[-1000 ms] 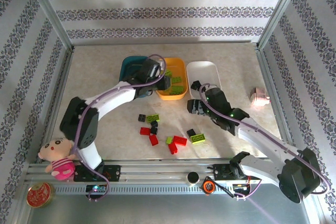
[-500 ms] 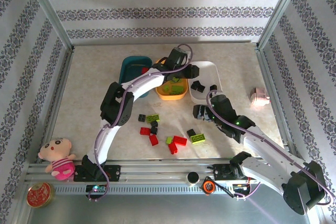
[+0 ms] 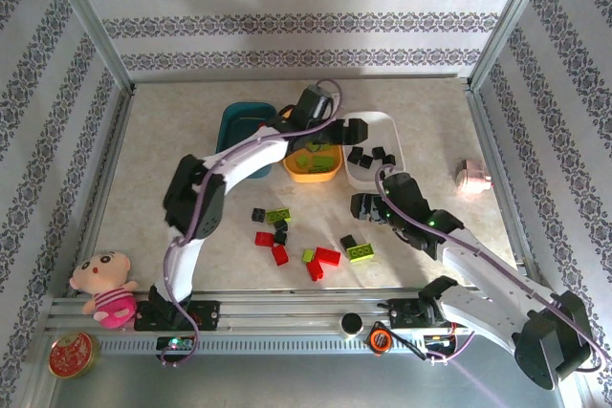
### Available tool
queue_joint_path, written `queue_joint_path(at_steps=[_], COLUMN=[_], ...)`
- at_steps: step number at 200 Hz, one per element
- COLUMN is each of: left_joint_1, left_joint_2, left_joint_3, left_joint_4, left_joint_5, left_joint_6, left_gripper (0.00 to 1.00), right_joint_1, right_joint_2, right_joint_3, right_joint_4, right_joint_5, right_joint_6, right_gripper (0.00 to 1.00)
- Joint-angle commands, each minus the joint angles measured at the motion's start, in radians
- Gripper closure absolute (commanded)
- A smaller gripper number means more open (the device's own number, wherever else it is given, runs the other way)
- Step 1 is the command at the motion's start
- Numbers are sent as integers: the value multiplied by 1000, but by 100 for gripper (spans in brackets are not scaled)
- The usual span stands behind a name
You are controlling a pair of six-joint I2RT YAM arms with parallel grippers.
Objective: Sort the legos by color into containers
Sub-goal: Place the lego in the container, then pick up the lego from the bottom-center of the table.
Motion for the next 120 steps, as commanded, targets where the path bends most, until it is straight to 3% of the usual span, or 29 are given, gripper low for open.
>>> queue_joint_path(at_steps=[1, 23, 50, 120], left_joint_1=[37, 69, 87, 87], left_joint_2=[-217, -434, -707, -1347], left_joint_3=[-213, -484, -748, -1156], left_joint_4=[192, 257, 215, -146], left_joint_5=[-38, -123, -272, -489], left_joint_6=[-47, -57, -25, -48], left_gripper=[11, 5, 0, 0], right_joint_1=[32, 97, 181, 377], right_joint_2=[44, 124, 269, 589], right_joint_3=[34, 60, 124, 313], right_joint_4=[15, 71, 137, 134], right_joint_5=[-81, -113, -155, -289], right_joint_6=[-26, -29, -52, -162], right_gripper=[14, 16, 18, 22])
